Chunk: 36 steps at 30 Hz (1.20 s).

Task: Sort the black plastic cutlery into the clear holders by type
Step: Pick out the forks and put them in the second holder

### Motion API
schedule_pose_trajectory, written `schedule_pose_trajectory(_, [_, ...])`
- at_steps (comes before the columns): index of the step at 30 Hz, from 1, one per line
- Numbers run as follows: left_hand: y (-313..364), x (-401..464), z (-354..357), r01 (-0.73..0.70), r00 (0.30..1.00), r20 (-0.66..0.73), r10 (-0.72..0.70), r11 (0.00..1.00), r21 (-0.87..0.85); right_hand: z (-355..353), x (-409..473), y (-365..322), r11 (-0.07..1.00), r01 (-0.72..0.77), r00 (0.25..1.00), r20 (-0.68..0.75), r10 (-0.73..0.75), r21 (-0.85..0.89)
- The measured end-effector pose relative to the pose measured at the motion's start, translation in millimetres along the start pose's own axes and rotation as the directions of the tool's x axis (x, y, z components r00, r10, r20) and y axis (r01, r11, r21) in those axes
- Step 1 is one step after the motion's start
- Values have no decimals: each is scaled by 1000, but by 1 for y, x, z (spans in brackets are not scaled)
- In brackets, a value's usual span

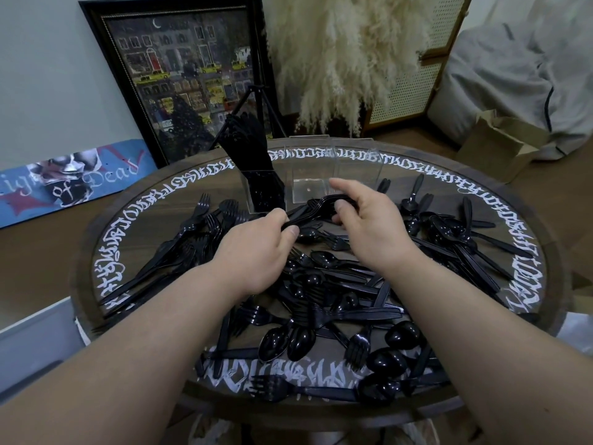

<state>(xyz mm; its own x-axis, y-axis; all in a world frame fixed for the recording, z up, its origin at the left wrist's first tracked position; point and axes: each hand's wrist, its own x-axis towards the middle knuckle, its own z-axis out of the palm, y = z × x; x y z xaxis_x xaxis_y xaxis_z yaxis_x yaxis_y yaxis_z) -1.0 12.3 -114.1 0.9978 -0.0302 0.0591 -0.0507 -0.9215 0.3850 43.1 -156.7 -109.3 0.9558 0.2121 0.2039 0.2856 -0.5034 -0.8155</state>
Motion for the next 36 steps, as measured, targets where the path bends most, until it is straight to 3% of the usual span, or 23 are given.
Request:
schedule_pose_trajectory(2, [2, -1, 1, -20, 1000, -17, 19, 1000, -17, -4, 0, -1, 957, -104, 994, 2, 108, 270])
schedule_pose_trajectory(4, [5, -1, 4, -39, 999, -37, 37, 998, -56, -7, -1, -1, 849, -175, 984, 51, 173, 498])
schedule_pose_trajectory(7, [11, 5, 4, -81, 988, -134, 71, 994, -76, -13, 1, -1, 813, -142, 982, -23, 187, 564])
schedule_pose_trajectory(11, [11, 29, -8, -103, 944, -317, 93, 995, -15, -36, 20, -12, 907, 50, 939, -328, 100, 418])
schedule_pose_trajectory(15, [4, 58, -16, -104, 959, -250, 136, 985, 136, -47, 52, -22, 981, 196, 865, -471, -171, 4])
schedule_pose_trajectory(19, [-8, 80, -10, -129, 972, -157, 174, 956, 262, -37, 84, -24, 893, 286, 874, -287, -391, -346])
schedule_pose_trajectory(23, [-19, 93, -6, -118, 968, -177, 179, 943, 312, -10, 109, -11, 818, 281, 939, -32, -342, -503])
schedule_pose_trajectory(31, [-26, 114, -5, -105, 962, -214, 172, 950, 293, 20, 127, -10, 725, 374, 925, 285, -250, -578])
schedule_pose_trajectory(36, [-25, 107, -3, -101, 946, -274, 172, 962, 255, 18, 121, -10, 742, 401, 910, 326, -257, -536])
